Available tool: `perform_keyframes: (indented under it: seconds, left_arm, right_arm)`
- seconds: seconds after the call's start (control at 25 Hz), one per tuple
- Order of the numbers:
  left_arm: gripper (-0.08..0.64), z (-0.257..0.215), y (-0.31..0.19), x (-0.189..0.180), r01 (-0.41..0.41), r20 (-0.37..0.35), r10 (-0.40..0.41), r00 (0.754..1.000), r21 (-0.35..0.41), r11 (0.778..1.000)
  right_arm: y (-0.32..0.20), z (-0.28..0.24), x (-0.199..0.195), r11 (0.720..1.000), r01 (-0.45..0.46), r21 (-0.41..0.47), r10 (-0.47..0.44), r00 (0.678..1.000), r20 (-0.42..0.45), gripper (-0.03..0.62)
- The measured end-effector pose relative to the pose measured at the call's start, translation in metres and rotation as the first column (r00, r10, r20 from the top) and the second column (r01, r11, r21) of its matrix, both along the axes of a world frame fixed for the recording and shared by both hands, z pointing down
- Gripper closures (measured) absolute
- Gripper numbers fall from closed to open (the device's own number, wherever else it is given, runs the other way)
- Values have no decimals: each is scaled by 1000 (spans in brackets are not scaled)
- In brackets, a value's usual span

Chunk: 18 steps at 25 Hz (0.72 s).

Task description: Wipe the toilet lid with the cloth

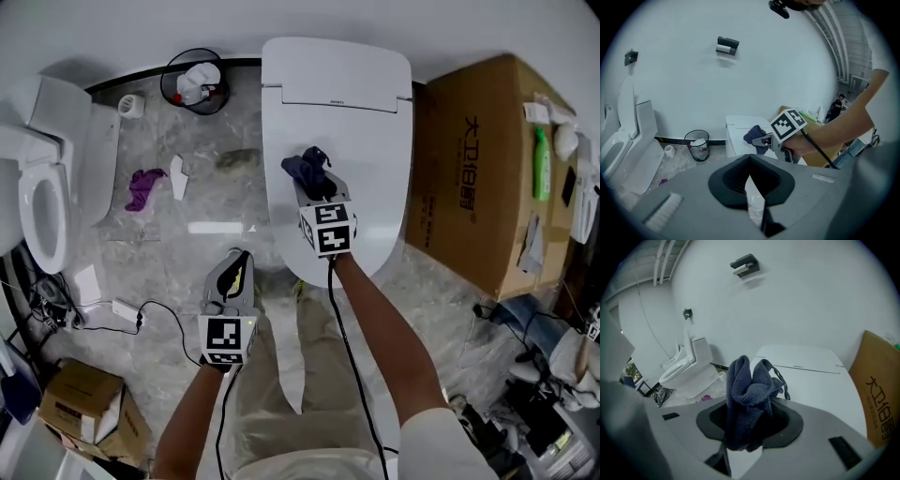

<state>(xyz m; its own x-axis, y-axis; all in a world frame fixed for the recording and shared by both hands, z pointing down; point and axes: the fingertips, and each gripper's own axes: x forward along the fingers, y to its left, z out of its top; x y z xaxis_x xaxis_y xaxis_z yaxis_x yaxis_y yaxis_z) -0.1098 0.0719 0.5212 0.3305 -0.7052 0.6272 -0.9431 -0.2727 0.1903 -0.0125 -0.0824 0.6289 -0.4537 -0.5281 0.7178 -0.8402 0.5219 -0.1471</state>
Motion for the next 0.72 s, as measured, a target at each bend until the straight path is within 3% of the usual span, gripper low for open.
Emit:
perform_keyframes:
  seconds: [0.32,0.52,0.72]
  left_arm:
    - [558,6,12,-11,0,-18,-1,1000,-20,1000]
    - [558,6,17,-7,-13,-17,12,1000,-29,1000]
    - [558,2,12,0,-24,-20,23,1000,-23,999]
  right_arm:
    - [36,33,-86,980,168,-107,-168,986,8,436]
    - [37,51,-73,970,209,-123,-214,976,-32,440]
    - [29,53,-45,980,149,-129,-156,986,-53,440]
